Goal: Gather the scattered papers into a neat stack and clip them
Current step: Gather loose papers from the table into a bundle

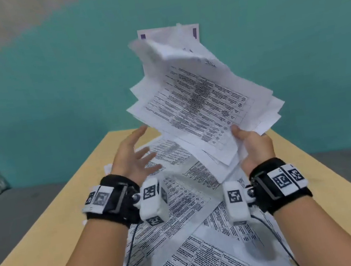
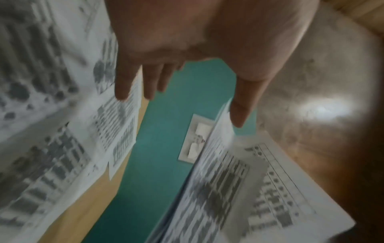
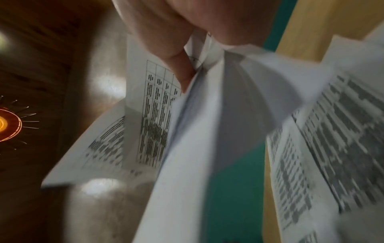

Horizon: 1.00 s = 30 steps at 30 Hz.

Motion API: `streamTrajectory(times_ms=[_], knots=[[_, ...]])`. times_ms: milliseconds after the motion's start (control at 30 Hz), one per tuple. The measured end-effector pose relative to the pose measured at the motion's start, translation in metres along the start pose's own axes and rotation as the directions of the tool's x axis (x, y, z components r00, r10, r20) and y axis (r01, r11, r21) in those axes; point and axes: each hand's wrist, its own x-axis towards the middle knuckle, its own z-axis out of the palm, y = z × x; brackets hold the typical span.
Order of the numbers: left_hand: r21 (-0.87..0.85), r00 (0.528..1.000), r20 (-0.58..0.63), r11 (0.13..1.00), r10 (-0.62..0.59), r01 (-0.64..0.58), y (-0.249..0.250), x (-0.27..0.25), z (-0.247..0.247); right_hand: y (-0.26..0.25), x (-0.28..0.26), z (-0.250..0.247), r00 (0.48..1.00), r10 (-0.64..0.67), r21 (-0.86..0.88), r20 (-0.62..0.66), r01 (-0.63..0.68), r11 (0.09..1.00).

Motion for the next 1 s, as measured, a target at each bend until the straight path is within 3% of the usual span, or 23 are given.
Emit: streamTrajectory(times_ms=[100, 167, 267, 333, 433, 567, 700, 833, 900, 1000], knots=[[-0.044, 0.994, 0.106, 0.999, 0.014, -0.01, -0.01, -0.006, 0.019, 0.013, -0.011, 0.02, 0.994, 0.071, 0.041, 0.079, -0.074, 0.996], [-0.04, 0.995, -0.002, 0.994, 0.103, -0.103, -0.013, -0.005, 0.026, 0.023, -0.016, 0.028, 0.984, 0.092, 0.036, 0.15, -0.098, 0.994], [0.035, 0.956, -0.183, 0.974, 0.228, -0.225, -0.006, -0.004, 0.025, 0.029, -0.025, 0.033, 0.961, 0.105, -0.017, 0.257, -0.105, 0.994], [0.044, 0.939, -0.201, 0.96, 0.279, -0.275, 0.0, -0.007, 0.022, 0.028, -0.024, 0.03, 0.962, 0.087, -0.052, 0.257, -0.076, 0.996], [0.122, 0.912, -0.193, 0.931, 0.363, -0.345, 0.011, -0.002, 0.01, 0.014, -0.015, 0.022, 0.989, -0.049, -0.074, 0.136, 0.06, 0.995], [0.219, 0.897, -0.144, 0.898, 0.417, -0.382, 0.025, -0.005, -0.005, -0.015, -0.007, 0.005, 0.964, -0.264, -0.183, 0.023, 0.264, 0.947], [0.316, 0.932, 0.075, 0.878, 0.354, -0.359, 0.022, -0.008, -0.005, -0.033, -0.006, -0.001, 0.966, -0.129, -0.197, 0.223, 0.174, 0.965], [0.441, 0.925, 0.225, 0.814, 0.307, -0.377, 0.012, -0.017, 0.003, -0.034, -0.009, 0.005, 0.931, -0.258, -0.167, 0.258, 0.306, 0.937], [0.449, 0.919, 0.248, 0.805, 0.305, -0.388, 0.011, -0.017, 0.004, -0.034, -0.01, 0.01, 0.914, -0.326, -0.172, 0.243, 0.371, 0.913], [0.408, 0.927, 0.186, 0.833, 0.324, -0.373, 0.014, -0.017, 0.002, -0.034, -0.007, 0.009, 0.89, -0.42, -0.144, 0.18, 0.446, 0.883]])
